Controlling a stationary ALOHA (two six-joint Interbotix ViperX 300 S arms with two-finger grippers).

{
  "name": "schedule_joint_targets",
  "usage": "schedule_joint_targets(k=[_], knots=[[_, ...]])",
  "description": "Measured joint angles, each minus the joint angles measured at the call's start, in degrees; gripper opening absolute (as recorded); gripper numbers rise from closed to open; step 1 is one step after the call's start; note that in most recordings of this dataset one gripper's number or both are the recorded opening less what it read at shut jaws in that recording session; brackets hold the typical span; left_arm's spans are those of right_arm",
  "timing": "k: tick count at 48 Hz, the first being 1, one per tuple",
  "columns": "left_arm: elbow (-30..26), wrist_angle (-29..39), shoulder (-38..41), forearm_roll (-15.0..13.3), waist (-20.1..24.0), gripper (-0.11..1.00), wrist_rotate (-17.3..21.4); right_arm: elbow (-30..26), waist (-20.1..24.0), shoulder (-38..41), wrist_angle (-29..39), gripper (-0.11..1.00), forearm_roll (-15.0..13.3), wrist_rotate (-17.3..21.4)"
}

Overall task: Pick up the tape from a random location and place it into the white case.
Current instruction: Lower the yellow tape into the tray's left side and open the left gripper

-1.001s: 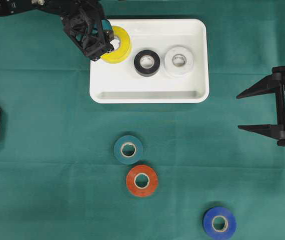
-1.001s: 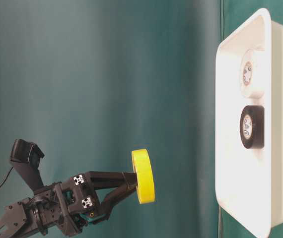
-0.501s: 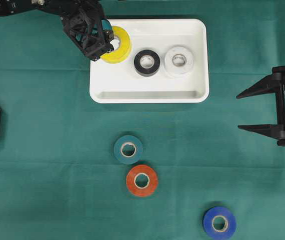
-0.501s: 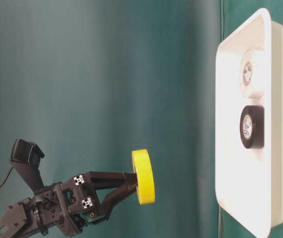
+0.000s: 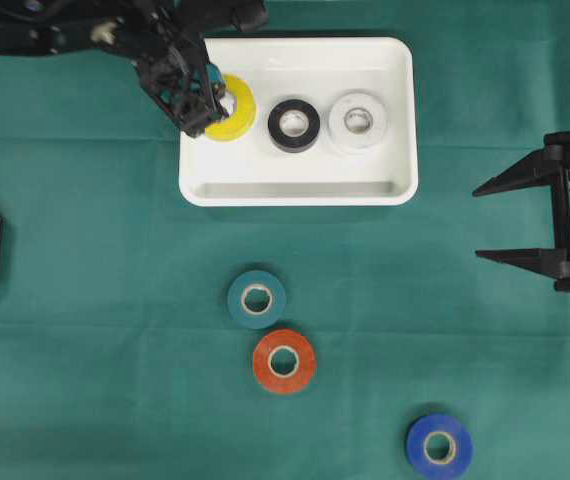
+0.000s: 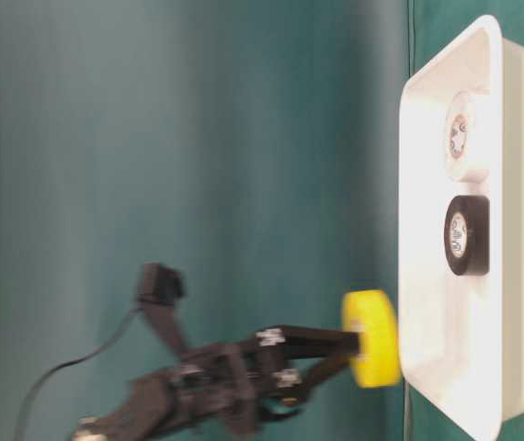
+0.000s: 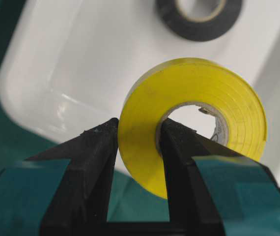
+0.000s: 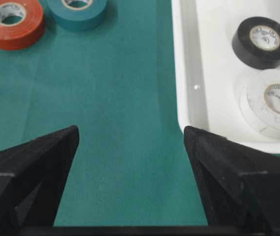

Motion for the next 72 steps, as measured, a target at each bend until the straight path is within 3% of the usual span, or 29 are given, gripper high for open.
schedule_joint_targets(k=[14, 33, 56, 59, 68, 70, 72], knots=[[2.0, -6.8, 5.3, -0.1, 0.5, 0.21, 0.0, 0.0, 0.0, 0.0, 0.0, 0.86, 0.0, 0.0], [2.2, -9.6, 9.9, 0.0, 1.2, 0.21, 0.0, 0.0, 0.0, 0.0, -0.1, 0.86, 0.0, 0.0], [2.2, -11.6, 10.2, 0.0, 1.1, 0.22, 1.8, 0.0, 0.0, -0.1, -0.1, 0.86, 0.0, 0.0], [2.2, -11.7, 10.2, 0.0, 1.1, 0.31, 1.8, -0.1, 0.0, -0.1, -0.1, 0.86, 0.0, -0.1], [2.2, -12.0, 10.2, 0.0, 1.1, 0.85, 1.8, 0.0, 0.0, 0.0, -0.1, 0.86, 0.0, 0.0], [2.2, -12.1, 10.2, 0.0, 1.1, 0.93, 1.8, -0.1, 0.0, 0.0, -0.1, 0.86, 0.0, -0.1], [2.1, -12.2, 10.2, 0.0, 1.1, 0.93, 1.8, 0.0, 0.0, -0.1, -0.1, 0.86, 0.0, 0.0]])
